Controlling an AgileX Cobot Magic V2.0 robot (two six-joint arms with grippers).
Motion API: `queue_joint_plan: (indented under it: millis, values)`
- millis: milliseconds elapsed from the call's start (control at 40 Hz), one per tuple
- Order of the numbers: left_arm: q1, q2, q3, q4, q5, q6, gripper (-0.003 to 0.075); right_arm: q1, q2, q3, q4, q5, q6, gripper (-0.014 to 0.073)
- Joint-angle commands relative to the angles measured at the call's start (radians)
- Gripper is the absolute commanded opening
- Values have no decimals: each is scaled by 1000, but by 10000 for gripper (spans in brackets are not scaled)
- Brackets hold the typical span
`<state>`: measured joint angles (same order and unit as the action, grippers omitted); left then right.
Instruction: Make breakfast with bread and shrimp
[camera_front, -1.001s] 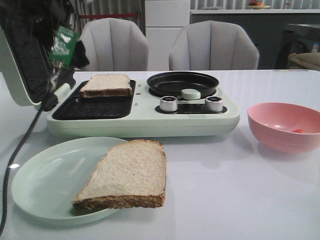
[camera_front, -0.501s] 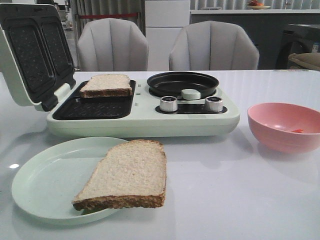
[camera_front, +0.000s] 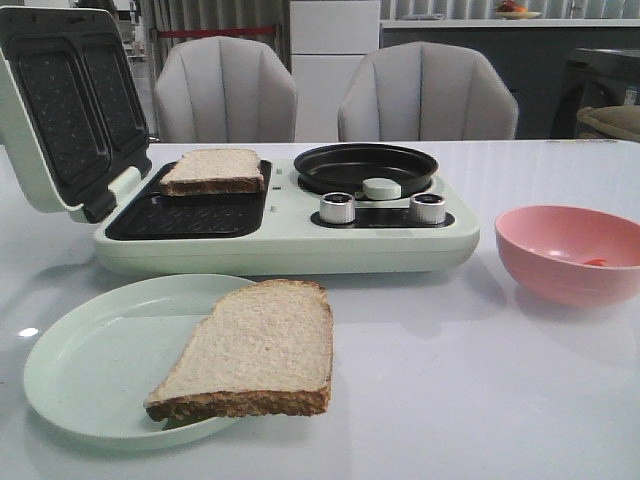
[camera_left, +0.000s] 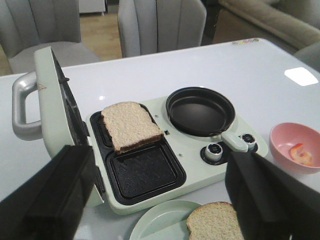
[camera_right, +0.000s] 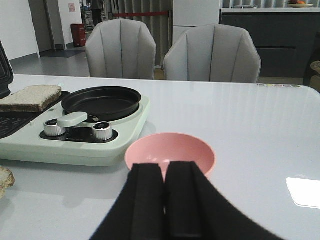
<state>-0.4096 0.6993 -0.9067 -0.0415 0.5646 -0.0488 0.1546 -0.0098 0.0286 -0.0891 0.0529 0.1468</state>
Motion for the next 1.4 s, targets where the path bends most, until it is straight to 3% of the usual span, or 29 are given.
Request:
queue_joint_plan:
  millis: [0, 225, 576, 851, 1026, 1377]
  values:
    - [-7, -104, 32, -20, -70, -14, 584, -1, -20, -6, -2, -86, -4, 143]
    - [-9, -344, 200, -22, -12, -14, 584, -1, -20, -6, -2, -86, -4, 143]
    - [-52, -668, 446, -69, -51, -14, 584, -1, -20, -6, -2, -86, -4, 143]
    - [-54, -720, 528, -69, -117, -14, 584, -1, -20, -6, -2, -94, -4, 143]
    - [-54, -720, 529, -69, -119, -14, 585, -1, -19, -21, -2, -234, -4, 143]
    - [-54, -720, 529, -69, -119, -14, 585, -1, 217, -279, -2, 37, -4, 143]
